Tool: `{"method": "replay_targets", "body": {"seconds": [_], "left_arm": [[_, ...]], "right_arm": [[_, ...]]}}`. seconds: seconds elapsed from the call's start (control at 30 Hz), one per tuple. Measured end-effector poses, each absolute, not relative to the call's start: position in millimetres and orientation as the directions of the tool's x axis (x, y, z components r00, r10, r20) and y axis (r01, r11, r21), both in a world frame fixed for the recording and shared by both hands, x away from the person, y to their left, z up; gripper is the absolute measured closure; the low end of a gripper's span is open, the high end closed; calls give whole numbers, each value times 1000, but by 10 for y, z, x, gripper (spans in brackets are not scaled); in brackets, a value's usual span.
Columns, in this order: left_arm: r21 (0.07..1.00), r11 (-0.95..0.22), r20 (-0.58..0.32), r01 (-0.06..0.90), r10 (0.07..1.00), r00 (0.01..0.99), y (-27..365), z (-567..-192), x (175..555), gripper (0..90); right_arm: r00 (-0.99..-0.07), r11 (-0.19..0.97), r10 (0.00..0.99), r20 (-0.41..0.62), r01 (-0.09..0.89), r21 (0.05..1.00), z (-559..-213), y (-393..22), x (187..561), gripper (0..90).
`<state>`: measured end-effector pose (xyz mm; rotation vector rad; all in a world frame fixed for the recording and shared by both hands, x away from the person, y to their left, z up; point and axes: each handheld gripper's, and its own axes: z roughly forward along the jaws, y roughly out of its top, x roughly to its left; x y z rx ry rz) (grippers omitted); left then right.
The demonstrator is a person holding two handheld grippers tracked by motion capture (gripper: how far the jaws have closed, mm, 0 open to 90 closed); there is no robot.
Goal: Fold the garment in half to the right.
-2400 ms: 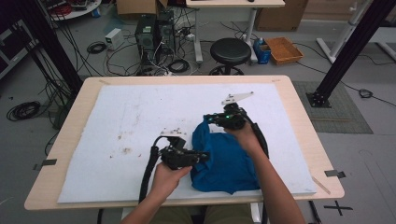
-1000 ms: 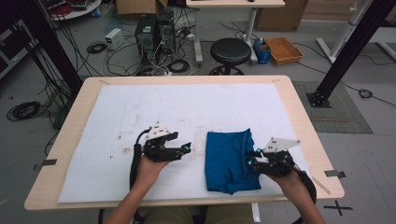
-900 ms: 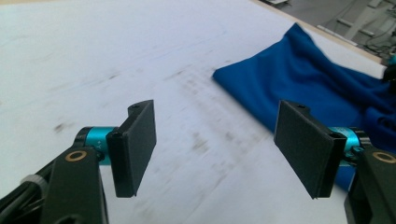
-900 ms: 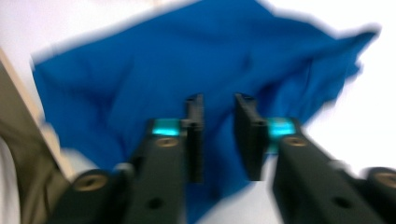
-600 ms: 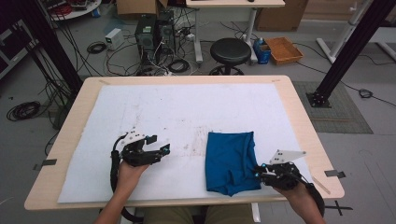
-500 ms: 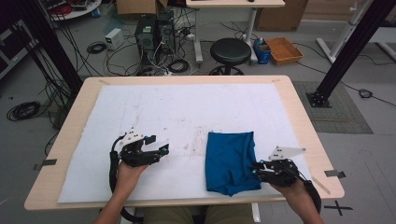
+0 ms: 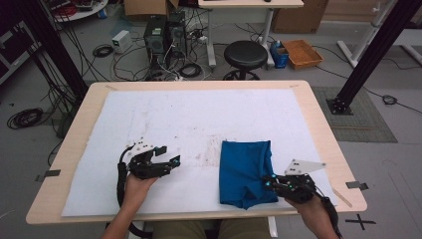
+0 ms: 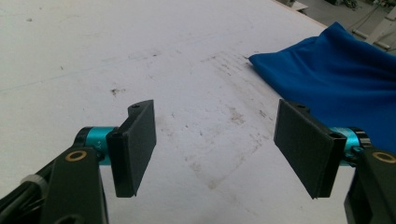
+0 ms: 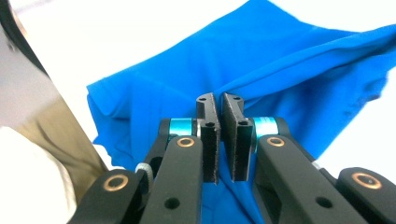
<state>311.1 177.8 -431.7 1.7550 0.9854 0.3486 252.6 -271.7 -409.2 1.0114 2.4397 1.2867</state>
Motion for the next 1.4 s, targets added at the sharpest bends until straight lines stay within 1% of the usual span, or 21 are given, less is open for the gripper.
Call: {"method": "replay_targets", "body": {"seconds": [0.1,0.13,0.17,0.2,0.23,0.27,0.3,0.43,0.53,0.6,0.63,0.7,0.77,0.8,0.97,1.07,1.13,1.17,1.2,1.27,1.4], "left_arm": [[885,-116,-217,451,754,619,1783,-4317,3112,298],[883,-113,-221,455,754,618,1788,-4317,3115,298],[883,-113,-221,455,754,618,1788,-4317,3115,298],[884,-110,-224,454,754,617,1786,-4318,3118,298],[884,-110,-223,455,755,616,1785,-4319,3118,298],[884,-112,-221,454,756,617,1782,-4318,3119,298],[884,-113,-220,454,756,617,1782,-4317,3119,298],[883,-113,-222,456,754,618,1783,-4313,3121,298],[881,-117,-222,459,755,617,1774,-4318,3123,298],[881,-118,-220,458,755,618,1770,-4321,3127,298],[881,-117,-220,459,757,615,1769,-4318,3122,298],[882,-114,-221,457,757,615,1777,-4312,3118,298],[882,-114,-220,457,758,614,1787,-4312,3124,298],[881,-111,-223,460,760,611,1786,-4316,3131,298],[880,-110,-225,462,760,610,1775,-4322,3138,298],[881,-108,-226,462,761,608,1783,-4317,3133,298],[883,-105,-223,457,763,607,1796,-4316,3137,298],[884,-103,-224,456,763,607,1803,-4315,3138,298],[885,-102,-222,454,765,605,1811,-4313,3137,298],[887,-103,-217,451,769,602,1837,-4311,3137,298],[884,-89,-227,459,777,588,1886,-4316,3141,298]], "right_arm": [[-727,362,669,155,500,787,-4061,-2834,2514,858],[-701,376,690,178,558,740,-4083,-2929,2529,855],[-701,376,690,178,558,740,-4083,-2929,2529,855],[-664,429,737,127,604,672,-4133,-2977,2535,756],[-664,429,737,127,604,672,-4133,-2977,2535,756],[-637,395,755,159,635,664,-4158,-3025,2541,592],[-635,370,751,183,633,680,-4150,-3045,2528,578],[-645,348,734,214,628,696,-4109,-3054,2470,621],[-668,433,728,154,623,652,-4174,-2963,2424,695],[-684,464,720,118,601,650,-4230,-2922,2442,841],[-676,476,730,101,608,635,-4252,-2907,2456,880],[-644,475,761,84,640,604,-4256,-2911,2485,865],[-624,451,776,91,650,611,-4187,-2936,2514,699],[-608,426,789,90,646,634,-4129,-2942,2535,652],[-561,332,827,44,551,766,-3883,-2829,2874,613],[-544,342,839,-10,513,788,-3914,-2625,3219,597],[-527,360,849,-24,547,756,-4013,-2528,3480,578],[-503,378,863,-50,575,726,-4070,-2498,3587,621],[-500,403,863,-74,592,698,-4121,-2489,3673,772],[-478,436,867,-143,586,683,-4179,-2518,3759,886],[-408,373,903,-136,583,722,-4215,-2694,3827,887]]}}
